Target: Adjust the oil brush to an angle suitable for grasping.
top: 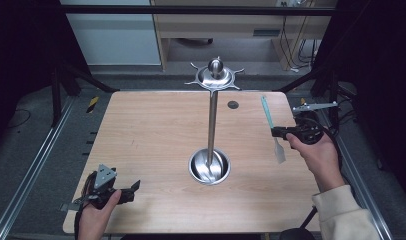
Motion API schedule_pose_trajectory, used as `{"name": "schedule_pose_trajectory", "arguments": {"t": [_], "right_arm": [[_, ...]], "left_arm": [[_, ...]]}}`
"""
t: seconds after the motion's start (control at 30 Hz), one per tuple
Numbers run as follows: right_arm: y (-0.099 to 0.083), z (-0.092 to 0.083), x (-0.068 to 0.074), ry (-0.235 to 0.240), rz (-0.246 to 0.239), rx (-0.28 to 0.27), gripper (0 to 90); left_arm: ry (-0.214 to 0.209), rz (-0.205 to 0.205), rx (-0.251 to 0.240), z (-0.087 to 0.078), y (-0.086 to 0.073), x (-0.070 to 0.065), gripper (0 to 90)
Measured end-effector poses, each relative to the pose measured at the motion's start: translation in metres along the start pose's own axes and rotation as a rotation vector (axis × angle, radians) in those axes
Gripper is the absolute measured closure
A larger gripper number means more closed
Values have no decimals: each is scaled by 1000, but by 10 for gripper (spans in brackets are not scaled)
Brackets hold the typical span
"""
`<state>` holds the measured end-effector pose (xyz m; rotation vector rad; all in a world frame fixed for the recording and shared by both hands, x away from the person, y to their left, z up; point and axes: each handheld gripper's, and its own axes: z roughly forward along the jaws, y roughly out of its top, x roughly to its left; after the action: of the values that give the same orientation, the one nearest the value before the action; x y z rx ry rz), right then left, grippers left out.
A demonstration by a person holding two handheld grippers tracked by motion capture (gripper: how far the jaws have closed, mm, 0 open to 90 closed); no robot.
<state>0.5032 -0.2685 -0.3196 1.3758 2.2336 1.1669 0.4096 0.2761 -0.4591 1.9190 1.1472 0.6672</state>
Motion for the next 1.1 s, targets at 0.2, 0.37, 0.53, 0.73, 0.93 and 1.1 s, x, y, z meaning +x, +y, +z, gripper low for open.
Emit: {"name": "schedule_pose_trajectory", "arguments": {"t": [0.2,0.37,0.53,0.73,0.93,1.1], "right_arm": [[7,-22,23,39,-41,-118,822],[8,-40,44,59,-90,-206,822],[5,-51,54,86,-120,-246,821],[4,-59,59,110,-145,-289,822],[6,-67,69,145,-184,-322,821],[10,-72,77,171,-213,-346,821]], "left_arm": [[-1,1,-1,0,0,0,32],[-2,-2,0,0,0,0,32],[-1,1,4,0,0,0,32],[-1,-2,2,0,0,0,32],[-1,-4,3,0,-1,0,32],[0,-1,3,0,-1,0,32]]}}
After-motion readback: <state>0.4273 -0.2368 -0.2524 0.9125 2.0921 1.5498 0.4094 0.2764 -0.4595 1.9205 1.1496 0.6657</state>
